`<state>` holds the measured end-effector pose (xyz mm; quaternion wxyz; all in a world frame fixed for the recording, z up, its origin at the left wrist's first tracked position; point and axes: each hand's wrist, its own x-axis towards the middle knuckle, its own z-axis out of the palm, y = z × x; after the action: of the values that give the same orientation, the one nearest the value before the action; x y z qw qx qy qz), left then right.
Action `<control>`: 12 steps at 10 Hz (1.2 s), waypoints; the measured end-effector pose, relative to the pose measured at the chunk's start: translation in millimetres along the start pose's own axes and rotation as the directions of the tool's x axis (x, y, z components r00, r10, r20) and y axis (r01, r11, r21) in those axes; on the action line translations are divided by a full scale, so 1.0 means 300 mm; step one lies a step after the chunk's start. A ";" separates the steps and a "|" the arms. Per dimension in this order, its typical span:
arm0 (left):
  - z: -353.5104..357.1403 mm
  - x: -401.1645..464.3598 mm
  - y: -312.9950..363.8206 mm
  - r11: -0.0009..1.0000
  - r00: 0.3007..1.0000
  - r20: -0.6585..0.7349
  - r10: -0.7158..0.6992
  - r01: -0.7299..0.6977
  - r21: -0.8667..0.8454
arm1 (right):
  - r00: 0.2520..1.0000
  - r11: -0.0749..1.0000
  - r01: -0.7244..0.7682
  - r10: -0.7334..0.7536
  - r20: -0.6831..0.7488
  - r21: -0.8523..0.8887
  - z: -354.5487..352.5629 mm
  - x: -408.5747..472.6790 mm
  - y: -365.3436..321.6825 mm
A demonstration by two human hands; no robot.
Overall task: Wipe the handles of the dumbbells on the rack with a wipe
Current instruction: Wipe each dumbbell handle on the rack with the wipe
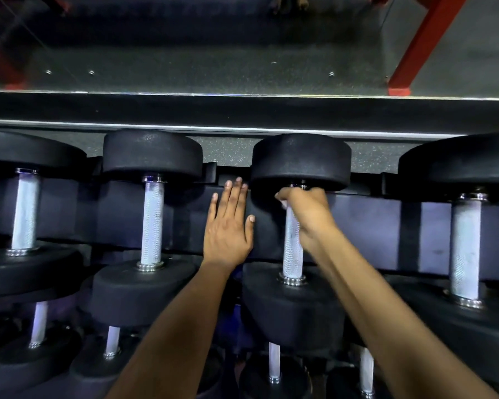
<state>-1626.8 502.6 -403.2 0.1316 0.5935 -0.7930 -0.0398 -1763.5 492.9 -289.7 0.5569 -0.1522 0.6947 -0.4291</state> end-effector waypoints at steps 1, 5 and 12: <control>0.000 -0.001 -0.001 1.000 1.000 0.004 -0.006 0.006 -0.010 | 0.992 0.988 -0.002 -0.018 0.128 0.154 -0.082 0.014 0.006; 0.010 -0.003 -0.005 1.000 1.000 0.009 0.010 -0.010 0.006 | 0.248 0.026 0.923 -0.804 0.540 -0.384 -0.071 -0.056 0.051; 0.008 0.001 -0.001 1.000 1.000 -0.014 0.003 -0.003 -0.008 | 0.574 -0.723 0.633 0.198 0.794 -0.277 -0.012 -0.083 -0.151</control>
<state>-1627.2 502.0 -405.4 0.1394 0.5920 -0.7928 -0.0387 -1770.6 485.1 -238.8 0.0309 -0.8881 0.3583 0.2862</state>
